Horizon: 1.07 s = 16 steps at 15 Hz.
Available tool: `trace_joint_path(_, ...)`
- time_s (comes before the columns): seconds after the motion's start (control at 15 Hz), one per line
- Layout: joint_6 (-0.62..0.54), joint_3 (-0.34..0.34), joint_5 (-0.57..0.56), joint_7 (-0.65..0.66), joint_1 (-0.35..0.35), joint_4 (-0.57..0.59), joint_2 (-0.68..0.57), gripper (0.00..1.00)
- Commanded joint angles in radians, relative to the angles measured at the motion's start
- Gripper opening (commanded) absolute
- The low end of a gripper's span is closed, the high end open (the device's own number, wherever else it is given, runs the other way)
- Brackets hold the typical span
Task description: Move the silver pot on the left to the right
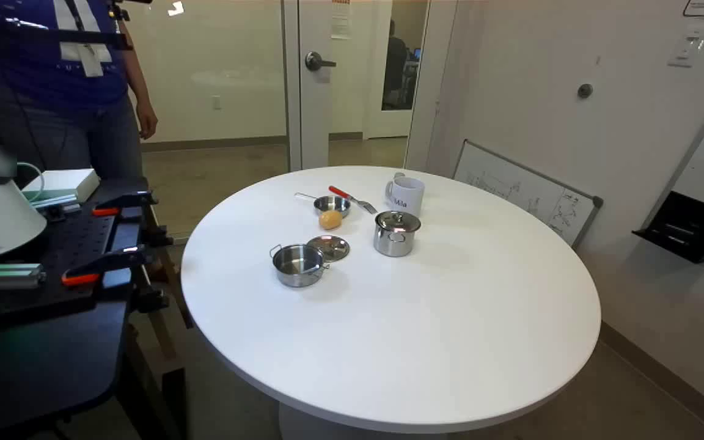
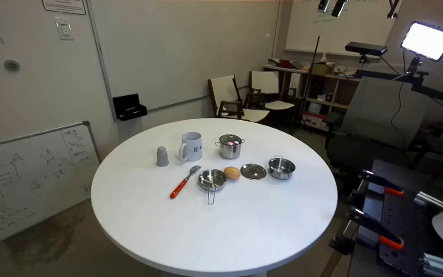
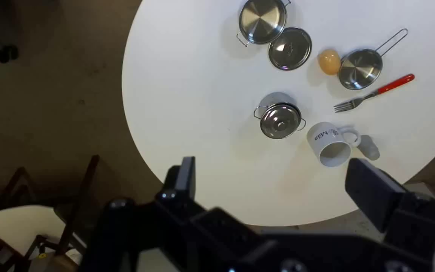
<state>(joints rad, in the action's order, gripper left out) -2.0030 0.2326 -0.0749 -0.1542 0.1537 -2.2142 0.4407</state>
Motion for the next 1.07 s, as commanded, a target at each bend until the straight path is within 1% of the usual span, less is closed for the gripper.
trace_joint_path(0.0,0.002,-0.006,0.004,-0.003,0.008,0.003,-0.002,1.00)
trace_joint_path(0.13,0.006,-0.011,-0.006,-0.003,0.009,-0.001,0.001,1.00)
trace_joint_path(0.27,-0.003,-0.009,0.012,-0.003,0.002,-0.010,-0.011,1.00)
trace_joint_path(0.47,-0.033,-0.017,0.021,0.018,-0.002,-0.029,-0.051,1.00)
trace_joint_path(0.6,-0.068,-0.028,0.006,0.057,0.008,-0.044,-0.088,1.00)
trace_joint_path(0.73,-0.130,-0.037,-0.008,0.114,0.019,-0.064,-0.136,1.00)
trace_joint_path(0.93,-0.256,-0.045,-0.047,0.187,0.032,-0.094,-0.218,1.00)
trace_joint_path(1.0,-0.296,-0.049,-0.066,0.240,0.042,-0.099,-0.254,1.00)
